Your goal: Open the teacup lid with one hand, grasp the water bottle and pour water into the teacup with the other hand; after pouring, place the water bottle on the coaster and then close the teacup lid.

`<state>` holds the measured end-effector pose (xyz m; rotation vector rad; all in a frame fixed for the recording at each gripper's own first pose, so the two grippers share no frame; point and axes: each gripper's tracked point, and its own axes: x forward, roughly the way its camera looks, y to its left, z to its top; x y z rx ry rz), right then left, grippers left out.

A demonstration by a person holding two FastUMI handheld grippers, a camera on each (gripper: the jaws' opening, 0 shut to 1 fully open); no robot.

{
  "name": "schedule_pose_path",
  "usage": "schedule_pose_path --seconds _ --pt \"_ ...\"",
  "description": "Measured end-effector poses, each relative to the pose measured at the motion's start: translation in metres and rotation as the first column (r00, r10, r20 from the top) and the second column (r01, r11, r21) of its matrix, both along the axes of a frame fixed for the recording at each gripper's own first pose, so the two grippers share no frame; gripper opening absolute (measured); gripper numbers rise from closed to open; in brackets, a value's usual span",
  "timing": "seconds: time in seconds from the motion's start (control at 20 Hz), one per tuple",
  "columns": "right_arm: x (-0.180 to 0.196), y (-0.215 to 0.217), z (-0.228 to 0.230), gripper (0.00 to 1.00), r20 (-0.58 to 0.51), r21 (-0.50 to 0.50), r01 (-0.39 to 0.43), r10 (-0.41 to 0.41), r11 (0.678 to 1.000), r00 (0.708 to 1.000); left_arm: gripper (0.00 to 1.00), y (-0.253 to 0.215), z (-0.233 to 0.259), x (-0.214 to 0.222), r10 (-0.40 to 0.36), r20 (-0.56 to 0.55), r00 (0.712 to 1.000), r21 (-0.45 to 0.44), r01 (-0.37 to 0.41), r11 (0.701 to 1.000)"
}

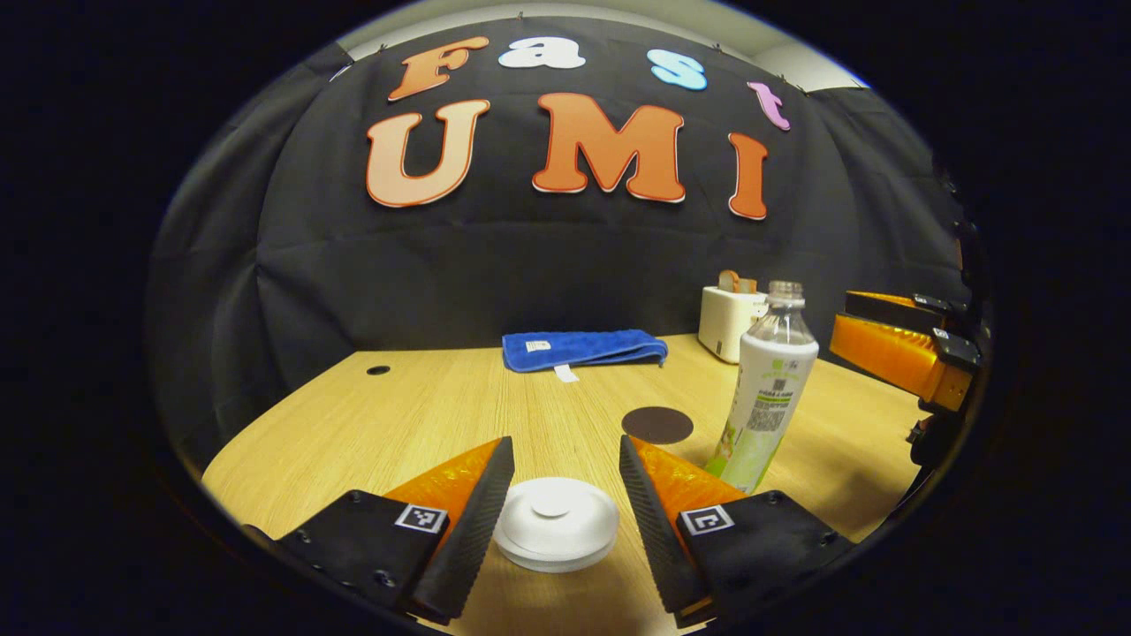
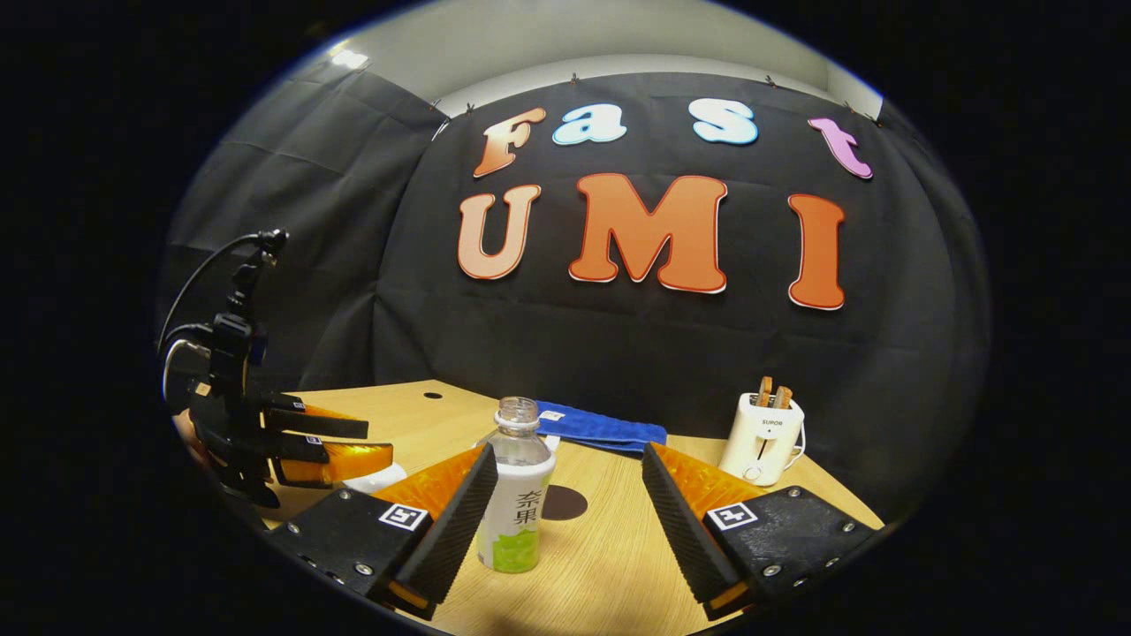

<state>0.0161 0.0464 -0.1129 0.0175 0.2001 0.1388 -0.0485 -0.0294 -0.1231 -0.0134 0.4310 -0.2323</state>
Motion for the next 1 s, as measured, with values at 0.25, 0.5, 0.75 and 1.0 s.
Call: schedule_pose_path --seconds 0.25,0.5,0.75,1.0 --pt "0.003 0.004 -0.012 0.99 -0.026 0.004 -0.012 0.012 1.000 1.000 0.77 0.003 -0.012 -0.007 0.010 -0.047 0.999 0.018 -0.009 1.000" --pt "0.004 0.010 -0.020 0.99 -0.050 -0.017 -0.033 0.032 0.999 0.998 0.53 0.001 -0.015 -0.007 -0.008 -0.060 0.998 0.021 0.009 1.000" --pt "0.003 0.026 -0.038 0.99 -0.089 -0.030 -0.069 0.067 0.997 0.994 0.33 0.004 -0.011 -0.006 0.002 -0.053 0.999 0.025 -0.001 1.000" --pt "0.009 0.037 -0.052 0.99 -0.122 -0.036 -0.092 0.087 0.995 0.989 0.33 0.010 0.003 0.008 0.040 0.020 0.999 0.025 -0.041 0.999"
